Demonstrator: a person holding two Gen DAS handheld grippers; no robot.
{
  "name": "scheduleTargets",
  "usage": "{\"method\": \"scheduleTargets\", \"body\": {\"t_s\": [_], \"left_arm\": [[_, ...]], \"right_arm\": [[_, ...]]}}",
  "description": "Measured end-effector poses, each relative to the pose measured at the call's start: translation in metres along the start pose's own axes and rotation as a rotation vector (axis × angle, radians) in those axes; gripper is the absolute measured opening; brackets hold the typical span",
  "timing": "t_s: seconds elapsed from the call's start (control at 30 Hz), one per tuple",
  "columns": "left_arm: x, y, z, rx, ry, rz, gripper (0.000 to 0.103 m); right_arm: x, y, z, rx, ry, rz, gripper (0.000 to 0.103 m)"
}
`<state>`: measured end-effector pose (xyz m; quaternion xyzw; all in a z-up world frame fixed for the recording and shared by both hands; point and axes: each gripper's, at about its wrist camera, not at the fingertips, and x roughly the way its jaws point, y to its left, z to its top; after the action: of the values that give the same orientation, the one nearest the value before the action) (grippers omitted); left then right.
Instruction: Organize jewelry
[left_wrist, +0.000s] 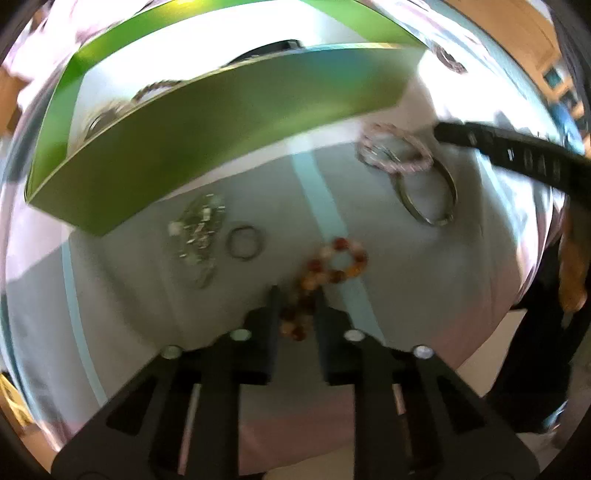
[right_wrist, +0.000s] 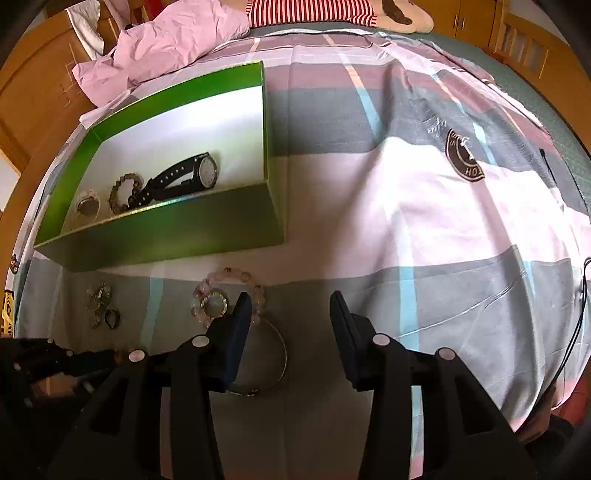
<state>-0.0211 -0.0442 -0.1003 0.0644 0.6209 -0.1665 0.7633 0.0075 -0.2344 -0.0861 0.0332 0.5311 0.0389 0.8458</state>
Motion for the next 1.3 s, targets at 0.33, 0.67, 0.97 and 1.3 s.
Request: {"method": "scheduleTargets", "body": {"t_s": [0.33, 0.67, 0.97, 1.3], "left_arm": [[-0.005, 0.021, 0.002, -0.067, -0.011, 0.015, 0.028], [0.004, 0.014, 0.005, -0.073, -0.015, 0.03, 0.018], [-0.022, 0.023, 0.001, -0.11, -0.088, -0.035, 0.008], [-0.084, 0.02, 0.007, -0.121, -0.225, -0.067, 0.008]], "right_arm": [[0.027, 0.02, 0.009, -0.044, 0.052, -0.017, 0.044], [0.034, 0.038, 0.003, -0.122, 0.051, 0.002, 0.015], [0.002, 0.04, 0.002, -0.122, -0.016, 0.049, 0.008], [-0.059, 0.045, 0.02, -0.14, -0.147, 0.088, 0.008]]}}
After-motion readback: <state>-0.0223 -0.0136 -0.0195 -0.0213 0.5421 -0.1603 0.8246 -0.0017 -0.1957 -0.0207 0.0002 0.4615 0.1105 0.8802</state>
